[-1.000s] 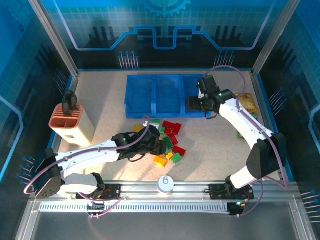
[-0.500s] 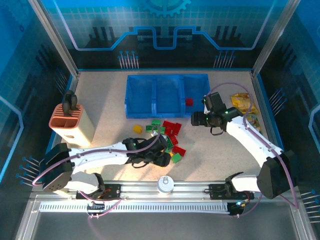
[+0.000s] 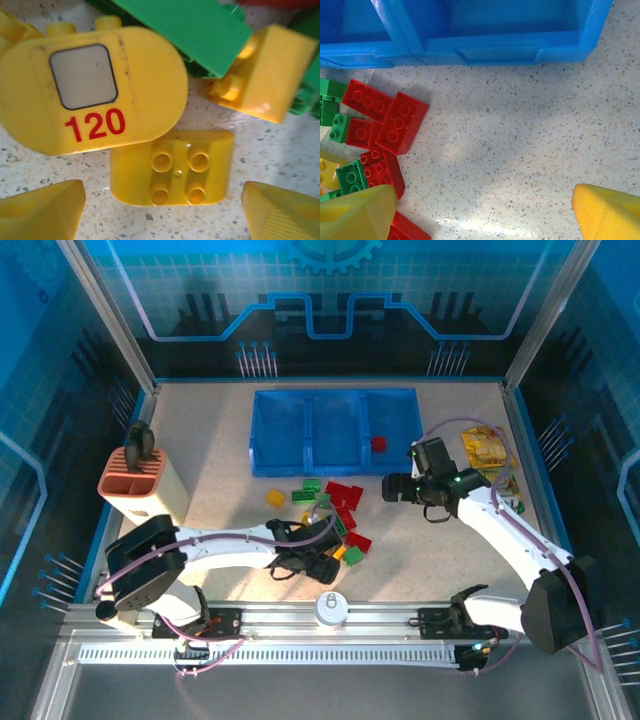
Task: Sort the legos into containers by color
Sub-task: Pick up the lego from the middle-left of the table.
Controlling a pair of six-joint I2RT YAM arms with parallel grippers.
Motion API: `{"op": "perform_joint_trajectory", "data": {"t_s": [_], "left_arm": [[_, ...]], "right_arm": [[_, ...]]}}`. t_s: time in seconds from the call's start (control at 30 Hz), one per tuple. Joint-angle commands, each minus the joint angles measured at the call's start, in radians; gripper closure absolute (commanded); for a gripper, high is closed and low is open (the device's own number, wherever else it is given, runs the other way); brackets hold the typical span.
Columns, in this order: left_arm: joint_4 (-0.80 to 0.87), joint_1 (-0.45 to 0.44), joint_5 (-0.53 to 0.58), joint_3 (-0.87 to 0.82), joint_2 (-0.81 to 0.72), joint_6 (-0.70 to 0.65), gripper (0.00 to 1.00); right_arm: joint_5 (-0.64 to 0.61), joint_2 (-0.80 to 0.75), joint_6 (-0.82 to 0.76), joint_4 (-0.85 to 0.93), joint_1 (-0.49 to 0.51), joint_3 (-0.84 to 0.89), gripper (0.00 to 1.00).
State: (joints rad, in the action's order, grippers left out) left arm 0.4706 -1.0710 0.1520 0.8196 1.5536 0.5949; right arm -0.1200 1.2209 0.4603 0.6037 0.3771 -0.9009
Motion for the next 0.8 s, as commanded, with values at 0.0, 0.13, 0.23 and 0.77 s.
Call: {"op": "perform_joint_trajectory", "data": {"t_s": [0.0,0.13,0.23,0.77], "left_arm": [[0.045,-0.010,0.013,0.040,0.046,-0.039,0.17],[0.037,-0.010,0.022,0.057,0.084,-0.055,0.16],[0.033,-0.012,0.018,0.070,0.102,-0.057,0.16],[0.044,-0.027,0.040,0.115,0.162,-0.055,0.34]], "right_arm": [[-0.004,-0.022,0.019,-0.013,0.005,0.016,0.08],[0.002,-0.019,0.028,-0.024,0.005,0.016,0.08],[0.010,-0.011,0.034,-0.036,0.005,0.039,0.08],[0.001,-0.022,0.046,-0.051,0.004,0.065,0.10]]}}
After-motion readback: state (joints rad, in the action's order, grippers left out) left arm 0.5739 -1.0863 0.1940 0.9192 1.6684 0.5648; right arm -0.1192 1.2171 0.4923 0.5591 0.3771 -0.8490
